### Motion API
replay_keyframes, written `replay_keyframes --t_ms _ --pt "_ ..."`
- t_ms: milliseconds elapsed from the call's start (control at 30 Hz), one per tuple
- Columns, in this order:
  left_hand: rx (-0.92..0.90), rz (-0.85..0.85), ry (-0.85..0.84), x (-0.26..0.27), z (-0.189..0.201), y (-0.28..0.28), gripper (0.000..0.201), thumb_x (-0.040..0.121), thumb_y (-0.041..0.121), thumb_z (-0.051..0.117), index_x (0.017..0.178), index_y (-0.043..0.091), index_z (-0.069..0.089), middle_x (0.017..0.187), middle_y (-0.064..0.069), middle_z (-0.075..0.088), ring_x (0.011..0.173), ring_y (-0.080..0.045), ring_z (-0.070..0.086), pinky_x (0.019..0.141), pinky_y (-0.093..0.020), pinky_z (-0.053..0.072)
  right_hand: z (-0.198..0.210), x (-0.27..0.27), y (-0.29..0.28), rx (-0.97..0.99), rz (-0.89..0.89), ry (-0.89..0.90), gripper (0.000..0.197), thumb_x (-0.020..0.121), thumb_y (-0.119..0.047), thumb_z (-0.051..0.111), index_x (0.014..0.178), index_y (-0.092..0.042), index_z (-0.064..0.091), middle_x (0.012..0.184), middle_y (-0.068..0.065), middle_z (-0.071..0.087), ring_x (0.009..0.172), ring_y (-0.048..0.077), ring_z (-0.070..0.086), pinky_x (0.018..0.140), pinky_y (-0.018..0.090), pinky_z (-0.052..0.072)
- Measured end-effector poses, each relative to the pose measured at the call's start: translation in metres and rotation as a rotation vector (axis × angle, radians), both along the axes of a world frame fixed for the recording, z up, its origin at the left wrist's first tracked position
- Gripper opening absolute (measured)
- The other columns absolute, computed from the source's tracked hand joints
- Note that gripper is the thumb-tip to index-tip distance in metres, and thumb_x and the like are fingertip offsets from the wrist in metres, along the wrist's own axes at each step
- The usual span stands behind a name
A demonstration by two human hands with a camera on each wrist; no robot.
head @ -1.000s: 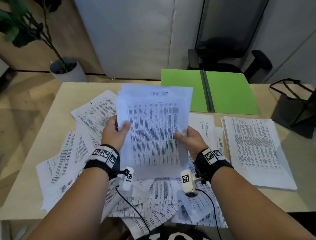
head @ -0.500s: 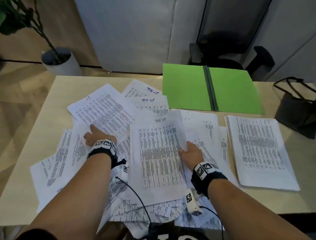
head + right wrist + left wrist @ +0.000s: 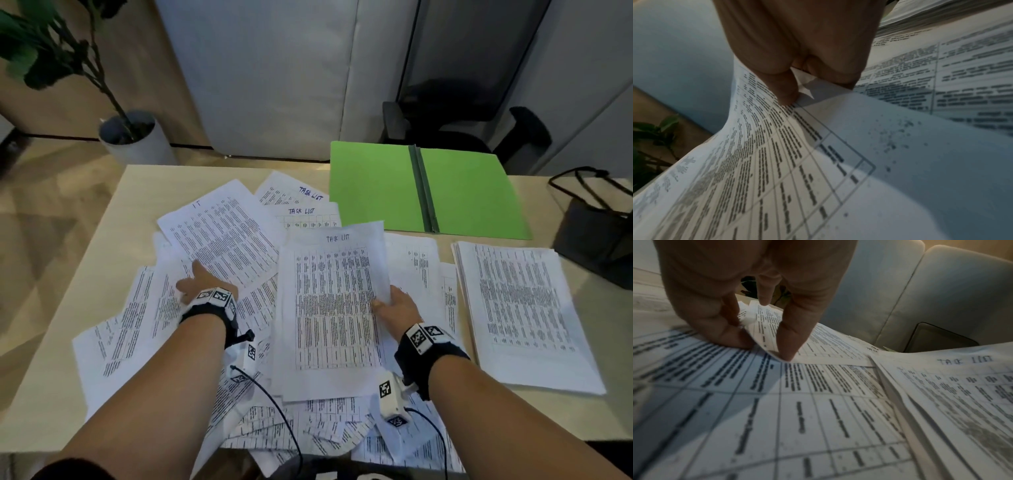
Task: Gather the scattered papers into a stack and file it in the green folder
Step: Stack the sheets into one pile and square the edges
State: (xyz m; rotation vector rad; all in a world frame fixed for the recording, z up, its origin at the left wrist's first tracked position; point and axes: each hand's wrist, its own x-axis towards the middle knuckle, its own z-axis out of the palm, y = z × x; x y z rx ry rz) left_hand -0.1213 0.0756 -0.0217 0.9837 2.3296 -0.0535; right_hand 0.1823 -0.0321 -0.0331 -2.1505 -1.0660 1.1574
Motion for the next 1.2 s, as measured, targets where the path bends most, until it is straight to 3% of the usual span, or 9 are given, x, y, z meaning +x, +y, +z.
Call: replay_keyframes --t_ms 200,367,467,567,700,833,967,1100,1200 --pt "0.206 -0.006 -0.258 0.011 0.005 -0.012 0.069 0.084 -0.003 0.048 0.147 0.023 0.034 0.153 -0.01 0.026 0.122 -0.029 0.05 0.093 -0.032 0.051 0.006 0.003 -0.003 0.048 -0.028 0.07 0.028 0.093 -0.013 0.054 0.121 -0.01 0.058 0.111 0.01 0.065 0.101 0.026 0.06 0.085 0.03 0.045" --pt "0.412 -0.021 -0.467 0.005 0.01 -0.032 0.038 0.088 0.003 0.055 0.121 0.017 0.067 0.122 -0.003 0.064 0.076 -0.012 0.058 0.054 -0.012 0.047 0.038 -0.004 0.01 0.243 -0.288 0.485 0.015 0.094 0.001 0.053 0.106 -0.005 0.06 0.082 0.007 0.059 0.073 0.017 0.056 0.055 0.015 0.05" --pt "0.299 -0.083 -0.519 -0.005 0.008 -0.054 0.039 0.082 0.001 0.066 0.118 0.018 0.066 0.118 -0.004 0.066 0.085 -0.014 0.062 0.067 -0.022 0.051 0.043 -0.008 0.021 0.276 -0.294 0.474 0.01 0.094 -0.001 0.055 0.103 -0.004 0.057 0.072 0.006 0.049 0.062 0.015 0.046 0.042 0.01 0.041" --pt "0.162 -0.182 -0.57 -0.007 0.003 -0.068 0.072 0.076 -0.01 0.063 0.139 0.018 0.044 0.108 0.001 0.062 0.099 -0.019 0.058 0.072 -0.027 0.05 0.02 -0.009 0.031 0.115 -0.178 0.296 0.006 0.094 -0.012 0.057 0.094 -0.006 0.059 0.071 0.006 0.053 0.065 0.023 0.051 0.053 0.021 0.043" --pt "0.132 -0.247 -0.548 0.002 0.002 -0.08 0.048 0.097 0.017 0.048 0.144 0.017 0.039 0.141 -0.005 0.048 0.121 -0.023 0.05 0.1 -0.03 0.039 -0.005 -0.023 0.026 -0.076 0.104 -0.028 0.015 0.093 -0.022 0.054 0.088 -0.008 0.056 0.083 0.007 0.057 0.083 0.026 0.054 0.066 0.027 0.039" --pt "0.214 -0.383 -0.497 0.017 0.004 -0.091 0.047 0.094 0.012 0.056 0.139 0.01 0.042 0.133 -0.002 0.051 0.127 -0.023 0.047 0.098 -0.025 0.032 -0.006 -0.038 0.022 -0.017 0.053 0.015 0.025 0.089 -0.024 0.057 0.107 -0.007 0.057 0.106 0.014 0.06 0.096 0.031 0.059 0.081 0.036 0.05" --pt "0.377 -0.24 -0.568 0.021 0.01 -0.088 0.054 0.095 0.009 0.052 0.145 0.018 0.035 0.145 -0.001 0.043 0.134 -0.025 0.041 0.109 -0.039 0.034 -0.001 -0.028 0.025 0.084 -0.108 0.255 0.075 0.08 -0.036 0.071 0.142 -0.027 0.029 0.129 0.011 0.052 0.112 0.033 0.057 0.098 0.053 0.047" --pt "0.401 -0.262 -0.385 0.01 0.006 -0.078 0.03 0.099 0.02 0.045 0.128 0.016 0.053 0.132 -0.008 0.055 0.12 -0.03 0.054 0.098 -0.036 0.042 0.011 -0.028 0.027 0.093 0.026 0.167 0.033 0.085 -0.023 0.066 0.116 -0.015 0.056 0.103 0.007 0.065 0.099 0.033 0.063 0.089 0.051 0.052" --pt "0.24 -0.123 -0.076 -0.009 -0.003 -0.073 0.053 0.087 0.016 0.06 0.137 0.024 0.045 0.151 -0.012 0.029 0.132 -0.035 0.037 0.104 -0.045 0.039 0.009 -0.029 0.021 0.022 0.105 -0.066 0.025 0.085 -0.017 0.06 0.107 -0.006 0.061 0.103 0.013 0.065 0.098 0.032 0.061 0.085 0.04 0.051"
